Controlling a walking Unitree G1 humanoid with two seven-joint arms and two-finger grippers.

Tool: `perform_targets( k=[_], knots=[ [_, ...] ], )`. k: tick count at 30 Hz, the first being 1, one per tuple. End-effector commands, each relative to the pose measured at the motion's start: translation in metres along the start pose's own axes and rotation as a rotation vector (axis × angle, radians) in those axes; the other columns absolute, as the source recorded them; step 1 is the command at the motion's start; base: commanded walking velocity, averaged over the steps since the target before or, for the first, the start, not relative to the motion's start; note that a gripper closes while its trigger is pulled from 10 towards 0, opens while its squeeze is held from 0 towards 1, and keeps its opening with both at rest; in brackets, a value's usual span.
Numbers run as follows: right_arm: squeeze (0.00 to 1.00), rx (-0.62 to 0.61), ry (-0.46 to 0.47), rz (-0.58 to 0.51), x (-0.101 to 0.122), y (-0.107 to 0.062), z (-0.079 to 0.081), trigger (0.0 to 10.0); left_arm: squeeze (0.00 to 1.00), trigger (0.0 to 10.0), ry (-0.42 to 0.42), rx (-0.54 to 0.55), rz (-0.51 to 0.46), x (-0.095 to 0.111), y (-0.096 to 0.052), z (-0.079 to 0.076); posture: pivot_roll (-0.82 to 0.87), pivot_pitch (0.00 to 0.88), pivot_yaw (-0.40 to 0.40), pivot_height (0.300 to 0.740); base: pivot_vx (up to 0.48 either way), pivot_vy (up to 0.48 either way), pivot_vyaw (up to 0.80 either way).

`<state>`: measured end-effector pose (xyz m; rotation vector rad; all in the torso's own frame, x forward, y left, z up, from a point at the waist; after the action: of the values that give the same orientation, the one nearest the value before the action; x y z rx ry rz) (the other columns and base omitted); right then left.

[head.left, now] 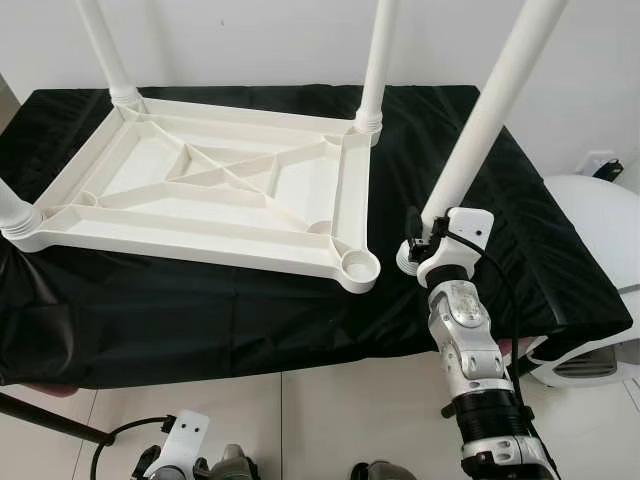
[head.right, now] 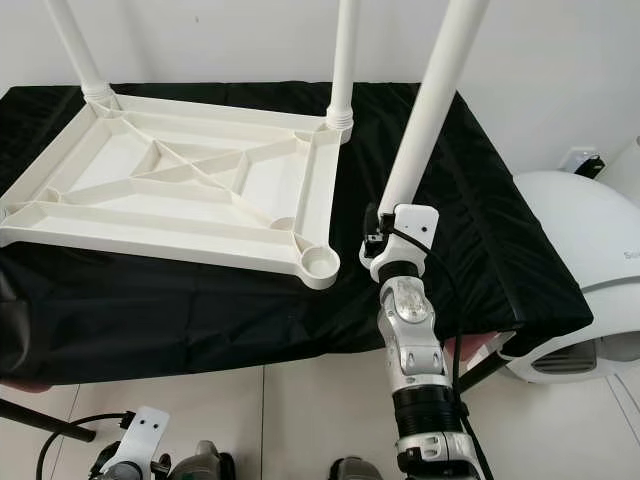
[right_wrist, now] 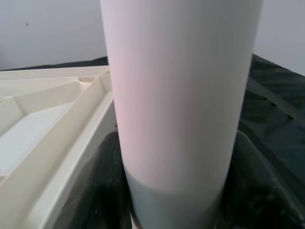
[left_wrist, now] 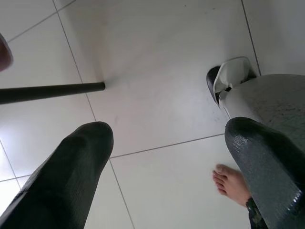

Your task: Building children table

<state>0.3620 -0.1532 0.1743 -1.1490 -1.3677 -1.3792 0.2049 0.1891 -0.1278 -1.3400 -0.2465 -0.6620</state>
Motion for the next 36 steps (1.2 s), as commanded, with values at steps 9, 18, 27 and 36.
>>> perform_targets(
  k=[9,18,27,36],
  knots=[
    [0.00,0.079,-0.017,-0.018,0.015,-0.007,0.014,10.0,0.00,10.0,-0.023,-0.056,0.054,-0.018,-0.004,-0.022,0.03,0.102,-0.004,0.740,0.000,0.000,0.00],
    [0.00,0.090,-0.032,-0.009,0.017,-0.012,0.014,10.0,0.00,10.0,-0.122,-0.026,0.030,-0.015,-0.003,-0.016,0.01,0.108,0.006,0.740,0.000,0.000,0.00],
    [0.00,0.136,-0.012,-0.018,0.017,-0.019,0.022,10.0,0.00,10.0,-0.099,-0.045,0.018,-0.011,-0.003,-0.022,0.02,0.112,-0.004,0.740,0.000,0.000,0.00],
    [0.00,0.201,-0.016,-0.068,0.016,-0.028,0.027,10.0,0.00,10.0,-0.114,-0.049,0.028,-0.015,-0.004,-0.025,0.03,0.106,-0.012,0.740,0.000,0.000,0.00]
  ],
)
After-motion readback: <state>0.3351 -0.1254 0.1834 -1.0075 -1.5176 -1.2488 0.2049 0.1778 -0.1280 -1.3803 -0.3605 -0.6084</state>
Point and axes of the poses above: a point about 5 cm out from each wrist's last joint towards the gripper, its own y axis pointing out of the wrist towards the gripper, its own x axis along the axis of the wrist's last joint, z = x × y, the point moved 5 cm from there along y, pointing out of the wrist towards the gripper, and after that the axes turned 4 degrees about -y, right-handed, at the moved point
